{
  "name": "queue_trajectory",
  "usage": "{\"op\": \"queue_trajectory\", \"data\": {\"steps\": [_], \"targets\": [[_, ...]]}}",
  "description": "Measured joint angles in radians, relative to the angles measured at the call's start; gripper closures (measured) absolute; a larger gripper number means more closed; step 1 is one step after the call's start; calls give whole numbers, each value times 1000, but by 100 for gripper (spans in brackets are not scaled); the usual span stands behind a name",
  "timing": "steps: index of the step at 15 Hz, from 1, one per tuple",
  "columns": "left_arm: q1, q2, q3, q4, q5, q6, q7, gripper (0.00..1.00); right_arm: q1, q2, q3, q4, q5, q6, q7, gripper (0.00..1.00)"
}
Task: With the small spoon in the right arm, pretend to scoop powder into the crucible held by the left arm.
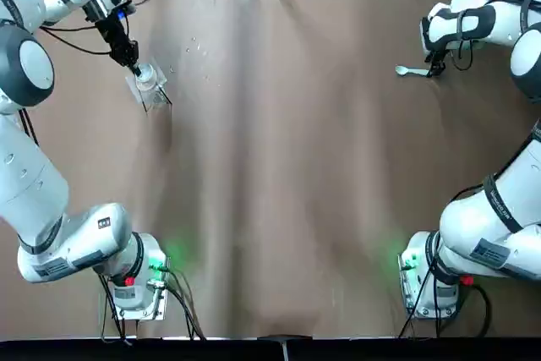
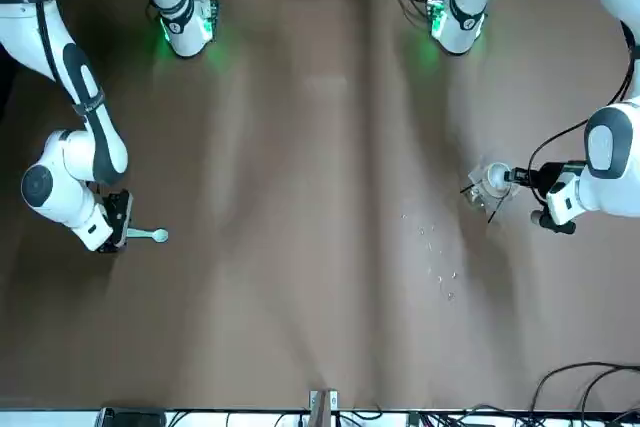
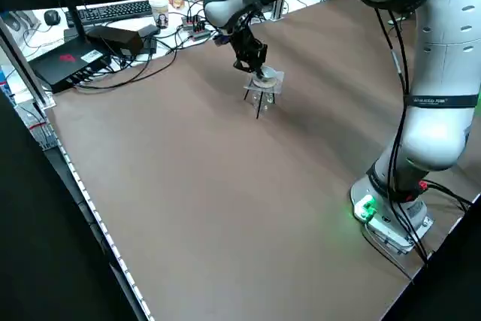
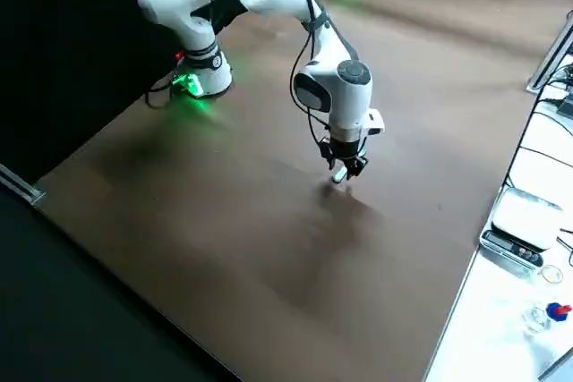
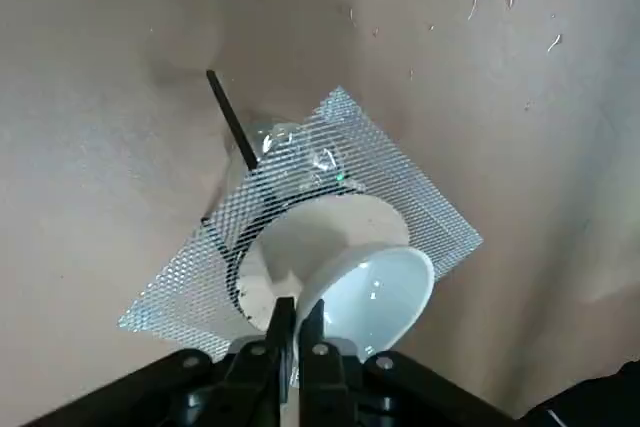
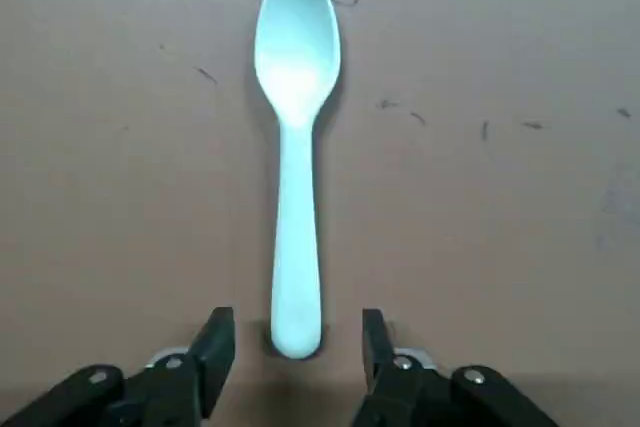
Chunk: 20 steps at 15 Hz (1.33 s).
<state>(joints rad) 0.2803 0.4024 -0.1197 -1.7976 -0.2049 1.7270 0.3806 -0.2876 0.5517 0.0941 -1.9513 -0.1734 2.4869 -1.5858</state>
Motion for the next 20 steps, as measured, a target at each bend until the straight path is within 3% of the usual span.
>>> {"op": "queue_trajectory", "data": {"steps": [4, 7, 14, 18, 20], "targets": [[5, -4, -1, 13, -23, -3, -13, 94, 0, 14, 4, -1, 0, 5, -4, 42], [7, -28, -20, 30, -147, -24, -68, 94, 1, 20, 9, -1, 0, 13, -6, 43], [-21, -51, -206, 41, -249, -27, -299, 94, 1, 36, 11, -2, -1, 43, -9, 46], [-123, -38, -230, 73, -264, 10, -425, 94, 1, 36, 12, 1, -1, 56, -9, 67], [-176, -27, -230, 85, -278, 57, -478, 94, 0, 36, 11, 1, 0, 56, -9, 71]]}}
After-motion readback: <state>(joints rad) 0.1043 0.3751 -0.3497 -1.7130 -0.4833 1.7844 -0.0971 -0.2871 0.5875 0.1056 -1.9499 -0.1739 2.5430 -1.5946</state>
